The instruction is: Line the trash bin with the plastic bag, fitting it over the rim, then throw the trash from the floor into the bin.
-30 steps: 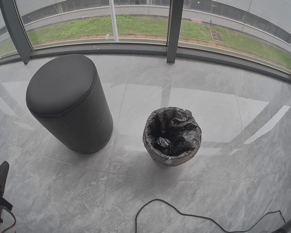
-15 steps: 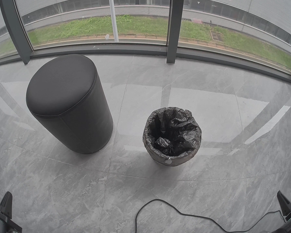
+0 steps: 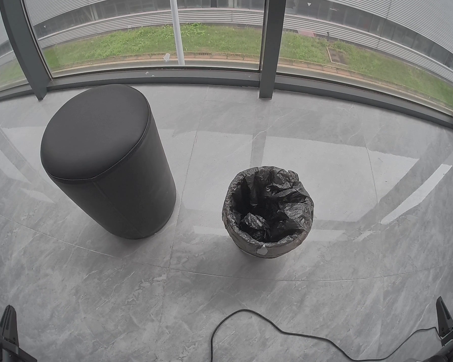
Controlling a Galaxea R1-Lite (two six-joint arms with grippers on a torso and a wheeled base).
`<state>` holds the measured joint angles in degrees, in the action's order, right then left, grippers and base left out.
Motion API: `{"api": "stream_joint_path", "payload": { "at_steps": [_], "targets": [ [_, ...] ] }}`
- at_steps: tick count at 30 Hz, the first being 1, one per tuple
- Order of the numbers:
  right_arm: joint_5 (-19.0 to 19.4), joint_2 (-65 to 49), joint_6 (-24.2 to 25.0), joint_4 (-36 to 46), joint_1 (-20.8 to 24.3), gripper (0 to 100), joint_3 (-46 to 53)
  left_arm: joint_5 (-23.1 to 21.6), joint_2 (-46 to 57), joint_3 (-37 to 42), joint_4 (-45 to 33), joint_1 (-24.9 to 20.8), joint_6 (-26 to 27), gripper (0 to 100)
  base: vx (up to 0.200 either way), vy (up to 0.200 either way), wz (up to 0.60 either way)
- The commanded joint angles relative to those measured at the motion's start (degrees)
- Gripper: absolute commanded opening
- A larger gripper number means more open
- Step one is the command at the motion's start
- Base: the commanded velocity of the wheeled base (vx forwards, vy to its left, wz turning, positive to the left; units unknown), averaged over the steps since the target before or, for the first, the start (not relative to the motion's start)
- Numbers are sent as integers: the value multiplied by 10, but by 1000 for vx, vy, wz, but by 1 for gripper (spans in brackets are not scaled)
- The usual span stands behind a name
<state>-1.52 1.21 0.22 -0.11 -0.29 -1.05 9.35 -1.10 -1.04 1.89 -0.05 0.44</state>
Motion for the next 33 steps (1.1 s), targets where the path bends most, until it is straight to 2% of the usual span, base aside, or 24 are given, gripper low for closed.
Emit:
{"api": "stream_joint_path", "payload": {
  "at_steps": [1,3,6,9,10,14,15,16,17,19,21,23,27,31,33],
  "targets": [
    [1,-11,0,0,1,100,10,46,11,-12,-41,0,-4,0,0,0,0],
    [3,-10,-1,0,1,100,10,32,11,-14,-47,0,-5,0,0,0,0],
    [4,-10,-5,0,1,100,10,-50,11,-15,-50,0,-2,0,0,0,0],
    [4,-10,-3,1,1,100,10,-89,11,-11,-36,0,4,0,0,0,0],
    [4,-10,-5,0,1,100,10,-130,11,-7,-24,0,28,0,0,0,0],
    [3,-11,-1,0,1,100,10,-230,11,9,13,0,97,0,0,0,0],
    [3,-11,-1,0,1,100,10,-232,10,10,17,0,101,0,0,0,0],
    [3,-11,-1,0,1,100,10,-217,10,10,19,0,101,0,0,0,0],
    [3,-11,0,0,1,100,10,-176,10,10,19,0,92,0,0,0,0],
    [3,-11,0,0,1,100,10,-90,10,10,18,0,54,0,0,0,0],
    [3,-11,-1,0,1,100,10,-44,10,10,12,0,3,0,0,0,0],
    [3,-11,-1,0,1,100,10,-21,10,10,3,0,-39,0,0,0,0],
    [3,-11,-1,0,1,100,10,-28,9,-3,-40,0,-31,0,0,0,0],
    [4,-10,-6,0,1,100,10,-76,11,5,-34,0,14,0,0,0,0],
    [3,-11,0,0,1,100,10,-80,10,4,-35,0,6,0,0,0,0]
  ]
}}
